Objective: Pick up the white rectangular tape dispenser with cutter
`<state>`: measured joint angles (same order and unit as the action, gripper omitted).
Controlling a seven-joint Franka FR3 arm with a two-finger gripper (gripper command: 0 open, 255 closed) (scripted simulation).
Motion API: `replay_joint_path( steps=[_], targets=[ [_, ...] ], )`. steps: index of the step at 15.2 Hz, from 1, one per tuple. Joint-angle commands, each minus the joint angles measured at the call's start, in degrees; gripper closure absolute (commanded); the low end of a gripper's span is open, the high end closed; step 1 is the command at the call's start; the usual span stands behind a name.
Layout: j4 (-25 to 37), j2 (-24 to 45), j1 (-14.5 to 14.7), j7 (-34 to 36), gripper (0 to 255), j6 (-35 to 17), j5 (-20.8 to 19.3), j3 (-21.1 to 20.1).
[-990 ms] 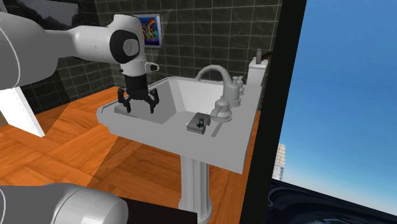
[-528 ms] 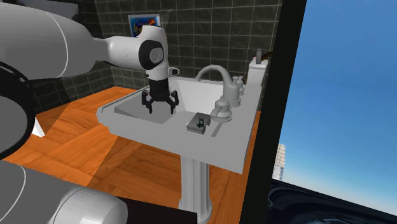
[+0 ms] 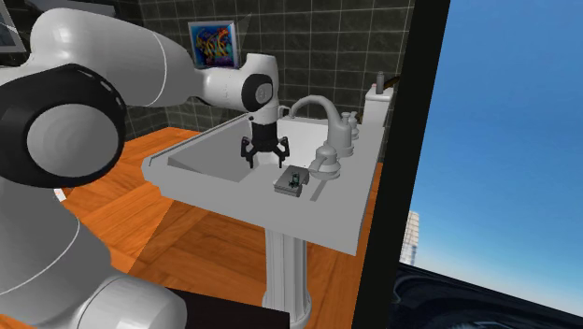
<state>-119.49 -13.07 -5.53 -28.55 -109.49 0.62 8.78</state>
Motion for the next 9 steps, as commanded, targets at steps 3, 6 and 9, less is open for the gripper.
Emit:
replay_joint_path(
  steps=[3, 6, 9],
  targets=[
    [5.9, 7.8, -0.9, -3.9, 0, -2.3, 0.9, 2.0],
    [11.3, 13.9, -1.8, -6.8, 0, -3.2, 2.1, 3.2],
    [15.7, 18.5, -2.6, -8.8, 0, -3.5, 3.2, 3.8]
  ],
)
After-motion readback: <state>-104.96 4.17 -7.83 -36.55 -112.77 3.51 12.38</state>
